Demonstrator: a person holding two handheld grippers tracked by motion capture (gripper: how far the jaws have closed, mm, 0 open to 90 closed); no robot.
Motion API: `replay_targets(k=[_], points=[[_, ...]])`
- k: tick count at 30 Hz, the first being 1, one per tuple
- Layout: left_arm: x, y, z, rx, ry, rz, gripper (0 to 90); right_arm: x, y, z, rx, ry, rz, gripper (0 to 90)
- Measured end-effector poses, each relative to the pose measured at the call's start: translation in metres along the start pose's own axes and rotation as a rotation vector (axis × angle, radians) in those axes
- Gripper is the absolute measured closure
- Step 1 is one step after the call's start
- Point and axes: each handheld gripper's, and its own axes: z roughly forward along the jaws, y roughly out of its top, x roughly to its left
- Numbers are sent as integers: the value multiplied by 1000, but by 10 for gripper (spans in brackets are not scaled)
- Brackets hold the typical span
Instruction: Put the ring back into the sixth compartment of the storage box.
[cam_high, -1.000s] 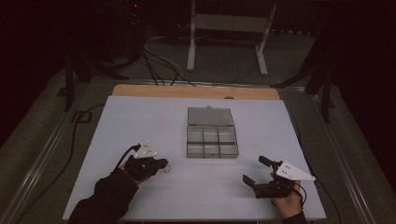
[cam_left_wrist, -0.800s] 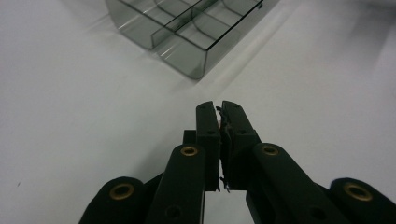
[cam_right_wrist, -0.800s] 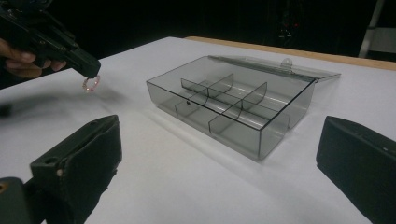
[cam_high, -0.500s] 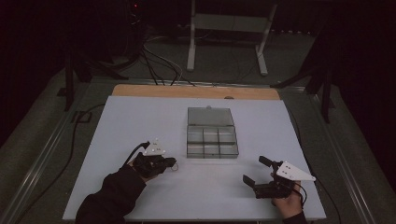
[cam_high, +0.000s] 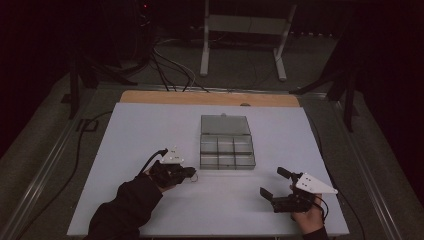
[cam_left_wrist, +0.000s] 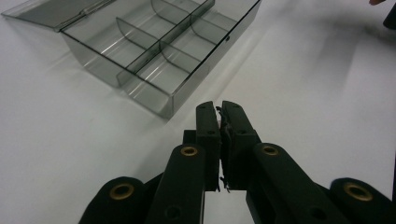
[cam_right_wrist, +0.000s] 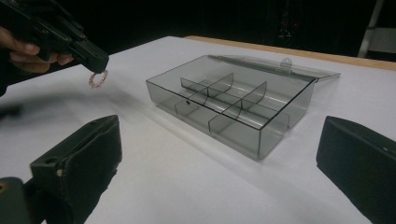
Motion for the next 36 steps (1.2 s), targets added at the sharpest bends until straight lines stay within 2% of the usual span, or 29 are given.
replay_targets(k=[11, 24, 36], points=[[2, 4, 9, 30, -27, 22, 883, 0, 0, 0, -3, 0, 2, 0], [4, 18, 12, 13, -61, 36, 883, 1, 1, -1, -5, -4, -1, 0], [4, 33, 17, 7, -75, 51, 883, 1, 1, -1, -7, -4, -3, 0]])
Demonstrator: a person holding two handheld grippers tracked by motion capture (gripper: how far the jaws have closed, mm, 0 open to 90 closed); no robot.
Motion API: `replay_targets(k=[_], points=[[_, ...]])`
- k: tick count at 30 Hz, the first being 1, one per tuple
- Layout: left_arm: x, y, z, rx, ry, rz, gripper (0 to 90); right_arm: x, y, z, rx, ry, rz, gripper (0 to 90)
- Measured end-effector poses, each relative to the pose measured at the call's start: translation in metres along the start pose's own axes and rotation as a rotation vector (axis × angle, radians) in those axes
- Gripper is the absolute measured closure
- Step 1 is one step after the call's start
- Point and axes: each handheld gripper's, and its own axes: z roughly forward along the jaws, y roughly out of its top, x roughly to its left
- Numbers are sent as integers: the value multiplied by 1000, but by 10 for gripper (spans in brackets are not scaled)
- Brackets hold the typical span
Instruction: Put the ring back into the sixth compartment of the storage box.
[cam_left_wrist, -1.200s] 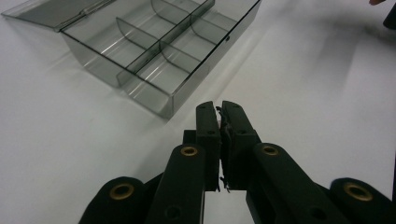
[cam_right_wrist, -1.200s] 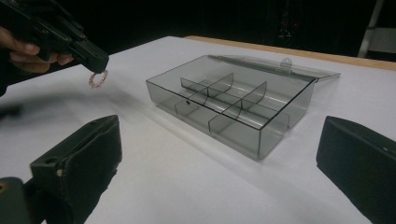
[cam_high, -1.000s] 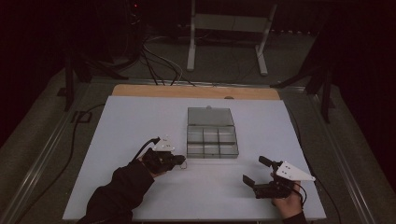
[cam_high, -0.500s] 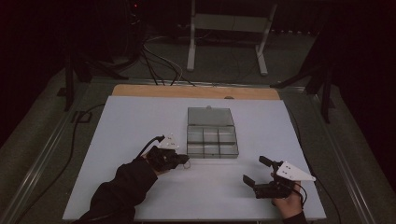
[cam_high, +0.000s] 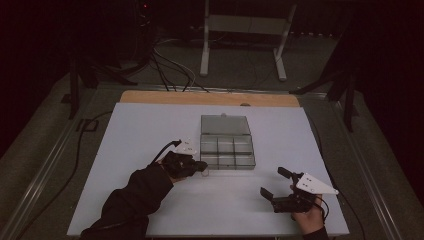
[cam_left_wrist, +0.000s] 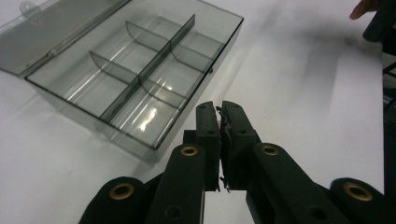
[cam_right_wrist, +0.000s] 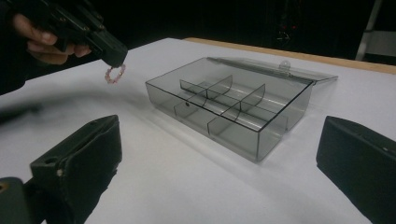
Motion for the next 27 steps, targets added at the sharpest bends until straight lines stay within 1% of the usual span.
replay_targets(k=[2, 4, 8, 11, 16, 22, 27], points=[[0, 4, 0, -4, -3, 4, 883, 0, 0, 0, -1, -4, -1, 0], [0, 8, 0, -9, 4, 14, 883, 0, 0, -1, -7, -7, -2, 0], [3, 14, 1, -14, 5, 12, 883, 0, 0, -1, -6, -8, -1, 0], [4, 16, 1, -14, 0, 13, 883, 0, 0, -1, -5, -7, -4, 0], [5, 24, 4, -26, -17, 14, 883, 0, 0, 0, -5, -5, -4, 0], [4, 32, 8, -29, -32, 24, 883, 0, 0, 0, -4, -3, -2, 0], [2, 40, 8, -32, -35, 38, 883, 0, 0, -1, -4, -3, -2, 0]])
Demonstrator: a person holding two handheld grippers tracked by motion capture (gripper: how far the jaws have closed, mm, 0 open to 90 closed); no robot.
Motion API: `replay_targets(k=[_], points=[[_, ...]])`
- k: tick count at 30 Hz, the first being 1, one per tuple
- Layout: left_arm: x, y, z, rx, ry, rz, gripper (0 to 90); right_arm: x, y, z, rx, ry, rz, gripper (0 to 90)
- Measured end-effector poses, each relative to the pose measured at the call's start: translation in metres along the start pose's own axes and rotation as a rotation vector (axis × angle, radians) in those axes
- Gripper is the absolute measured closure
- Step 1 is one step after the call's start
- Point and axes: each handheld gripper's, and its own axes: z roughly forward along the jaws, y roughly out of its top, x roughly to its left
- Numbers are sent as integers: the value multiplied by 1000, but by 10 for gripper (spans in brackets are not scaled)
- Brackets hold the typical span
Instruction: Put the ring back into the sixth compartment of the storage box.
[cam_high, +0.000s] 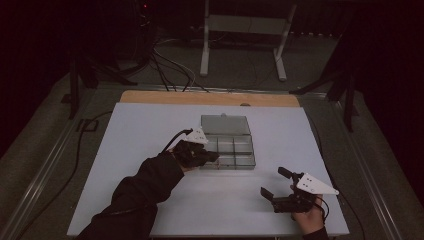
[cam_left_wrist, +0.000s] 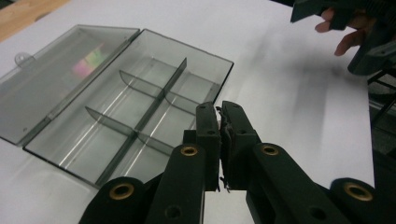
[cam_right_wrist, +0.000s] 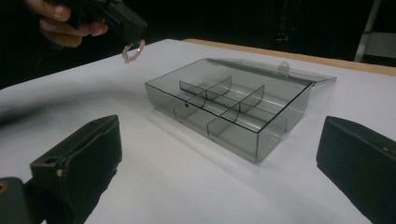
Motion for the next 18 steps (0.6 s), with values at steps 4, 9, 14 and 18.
replay_targets(k=[4, 9, 14, 18], points=[[0, 7, 1, -5, -4, 4, 883, 0, 0, 0, -1, 0, 0, 0], [1, 14, 6, -4, -15, 8, 883, 0, 0, 0, -2, 1, 1, 0], [3, 21, 9, -10, -21, 7, 883, 0, 0, 0, -3, 2, 1, 0], [3, 24, 11, -7, -19, 10, 883, 0, 0, 0, -2, 4, 2, 0]])
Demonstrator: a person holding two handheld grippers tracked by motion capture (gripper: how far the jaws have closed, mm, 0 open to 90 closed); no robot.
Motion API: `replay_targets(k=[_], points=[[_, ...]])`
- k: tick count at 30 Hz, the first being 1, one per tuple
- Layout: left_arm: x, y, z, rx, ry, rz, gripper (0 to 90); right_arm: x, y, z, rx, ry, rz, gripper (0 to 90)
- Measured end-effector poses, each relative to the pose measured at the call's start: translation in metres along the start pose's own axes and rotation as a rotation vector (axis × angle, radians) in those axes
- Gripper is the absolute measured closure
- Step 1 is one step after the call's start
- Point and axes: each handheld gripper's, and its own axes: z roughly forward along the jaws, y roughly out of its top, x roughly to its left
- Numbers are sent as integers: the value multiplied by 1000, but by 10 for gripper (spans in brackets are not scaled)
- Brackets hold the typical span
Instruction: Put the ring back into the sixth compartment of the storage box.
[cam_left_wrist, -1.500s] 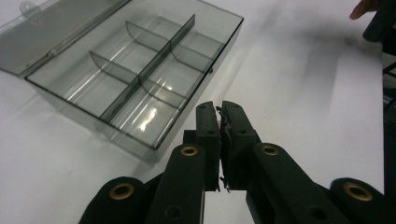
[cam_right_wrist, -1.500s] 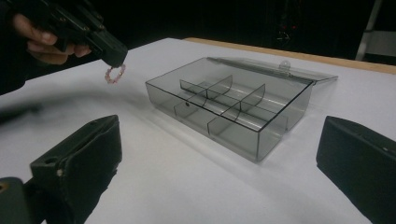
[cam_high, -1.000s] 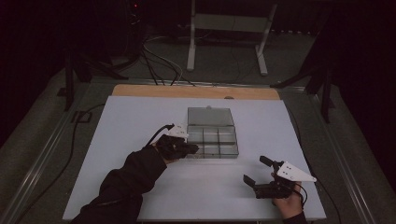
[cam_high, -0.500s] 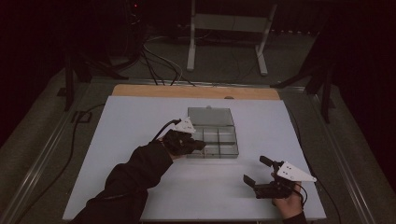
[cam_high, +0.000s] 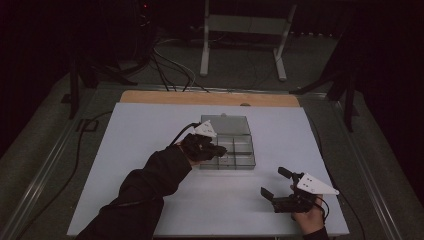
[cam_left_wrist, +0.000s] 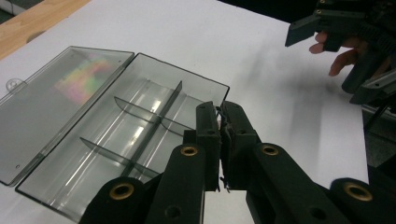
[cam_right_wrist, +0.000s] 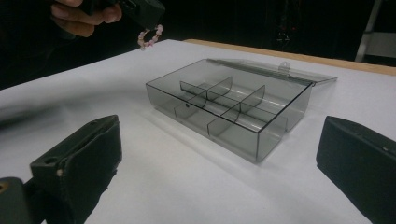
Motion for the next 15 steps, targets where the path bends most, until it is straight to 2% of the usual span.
replay_targets(k=[2, 15], points=[[0, 1, 1, 6, 1, 10, 883, 0, 0, 0, -2, -1, 1, 0], [5, 11, 9, -16, -14, -18, 883, 0, 0, 0, 0, -1, 2, 0]])
